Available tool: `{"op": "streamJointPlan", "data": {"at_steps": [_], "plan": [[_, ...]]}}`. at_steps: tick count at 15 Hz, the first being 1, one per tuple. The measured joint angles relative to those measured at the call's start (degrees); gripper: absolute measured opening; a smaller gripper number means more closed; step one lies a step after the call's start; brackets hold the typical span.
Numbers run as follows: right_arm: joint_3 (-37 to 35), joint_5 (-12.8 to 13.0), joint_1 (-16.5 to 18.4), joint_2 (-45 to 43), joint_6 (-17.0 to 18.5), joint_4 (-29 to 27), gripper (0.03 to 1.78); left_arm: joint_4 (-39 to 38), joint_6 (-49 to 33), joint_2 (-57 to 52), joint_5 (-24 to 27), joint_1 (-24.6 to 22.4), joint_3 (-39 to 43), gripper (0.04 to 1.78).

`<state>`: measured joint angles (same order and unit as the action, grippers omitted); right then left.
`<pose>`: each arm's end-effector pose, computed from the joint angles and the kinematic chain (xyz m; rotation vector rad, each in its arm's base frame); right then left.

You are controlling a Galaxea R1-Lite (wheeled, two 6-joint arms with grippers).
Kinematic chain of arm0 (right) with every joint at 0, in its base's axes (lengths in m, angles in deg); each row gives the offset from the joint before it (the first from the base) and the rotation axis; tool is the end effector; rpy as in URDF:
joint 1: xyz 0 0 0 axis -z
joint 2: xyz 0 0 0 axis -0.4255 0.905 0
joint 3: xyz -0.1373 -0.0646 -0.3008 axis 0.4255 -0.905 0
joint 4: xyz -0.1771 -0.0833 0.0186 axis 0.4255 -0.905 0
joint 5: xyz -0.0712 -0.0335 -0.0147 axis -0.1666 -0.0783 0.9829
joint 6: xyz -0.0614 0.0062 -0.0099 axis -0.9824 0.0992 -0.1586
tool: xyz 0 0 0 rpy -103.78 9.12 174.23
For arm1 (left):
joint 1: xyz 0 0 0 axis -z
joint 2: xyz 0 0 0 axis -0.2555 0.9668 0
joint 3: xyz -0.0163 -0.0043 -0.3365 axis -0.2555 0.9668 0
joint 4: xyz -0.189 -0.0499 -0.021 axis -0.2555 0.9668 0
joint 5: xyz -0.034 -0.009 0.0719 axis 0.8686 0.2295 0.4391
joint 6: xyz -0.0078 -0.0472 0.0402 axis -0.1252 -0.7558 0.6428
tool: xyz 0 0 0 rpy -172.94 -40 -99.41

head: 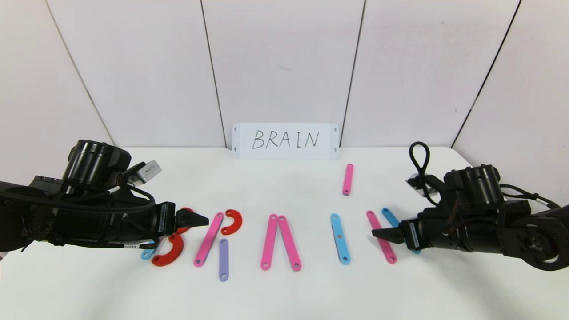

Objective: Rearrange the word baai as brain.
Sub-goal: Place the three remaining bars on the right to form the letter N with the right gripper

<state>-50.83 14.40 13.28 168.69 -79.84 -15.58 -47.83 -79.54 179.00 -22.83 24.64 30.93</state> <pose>0.3182 0.0847 0.0876 0.0582 0.7909 0.4515 0.2786 -0.0715 0.1579 -0.3633 0.8834 -0.3902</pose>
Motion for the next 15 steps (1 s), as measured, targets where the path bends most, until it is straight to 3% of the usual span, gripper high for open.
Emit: {"op": "streamJointPlan", "data": {"at_steps": [8, 15], "plan": [[6.21, 0.16, 0.20, 3.96, -0.17, -0.35, 1.73, -0.02, -0.02, 0.11, 0.02, 0.00, 0.00, 1.74], [7.14, 0.07, -0.11, 5.32, -0.02, -0.48, 1.73, 0.00, 0.00, 0.17, 0.02, 0.00, 0.00, 1.74]]}}
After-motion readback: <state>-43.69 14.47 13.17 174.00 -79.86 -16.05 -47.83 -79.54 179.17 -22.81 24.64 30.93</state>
